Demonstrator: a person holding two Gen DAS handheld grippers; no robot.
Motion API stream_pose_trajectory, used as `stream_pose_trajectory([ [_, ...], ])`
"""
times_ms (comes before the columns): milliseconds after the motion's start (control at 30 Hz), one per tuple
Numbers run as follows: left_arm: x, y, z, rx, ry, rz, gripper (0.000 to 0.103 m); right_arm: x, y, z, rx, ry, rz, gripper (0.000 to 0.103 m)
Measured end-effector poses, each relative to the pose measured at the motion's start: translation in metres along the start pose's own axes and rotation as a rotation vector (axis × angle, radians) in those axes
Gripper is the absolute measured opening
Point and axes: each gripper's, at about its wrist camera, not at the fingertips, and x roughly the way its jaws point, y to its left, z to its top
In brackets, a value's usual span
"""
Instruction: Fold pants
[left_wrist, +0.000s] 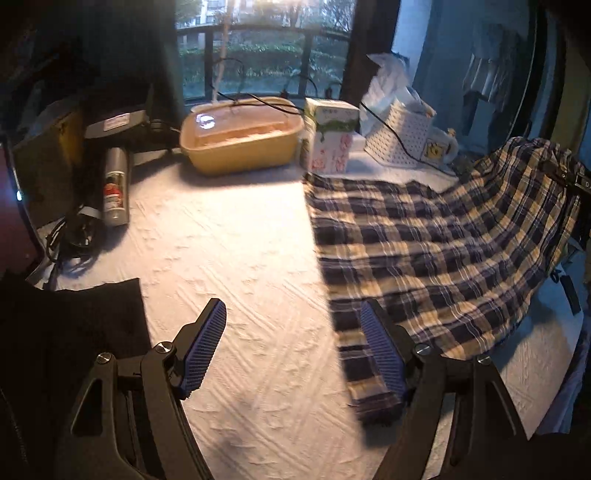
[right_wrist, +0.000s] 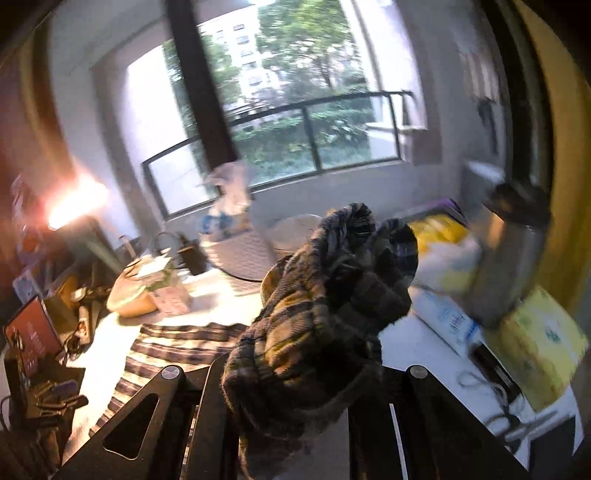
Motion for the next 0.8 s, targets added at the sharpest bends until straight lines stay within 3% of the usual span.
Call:
stream_pose_trajectory([
  [367,-0.014,0.035,-0.011,-0.047,-0.047,-0.04,0.075,0.062,0.137,-0.003,-0.233,0.102,0.073,0.015],
  [633,-0.017,0.052,-0.015,-0.047,-0.047,-0.025,0.075,0.124,0.234,-0.056,-0.419,0.277,0.149,0.015],
  [733,-0.018,0.057,-0.017,-0.059,-0.047,-0.022,0.075,0.138,0.25,-0.075,-0.46,0.345,0.155,0.015],
  [800,-0.019,0.059,-0.018,-0.065,-0.047,-0.017,0.075,0.143,0.257,-0.085,-0.479,0.374,0.151,0.022],
])
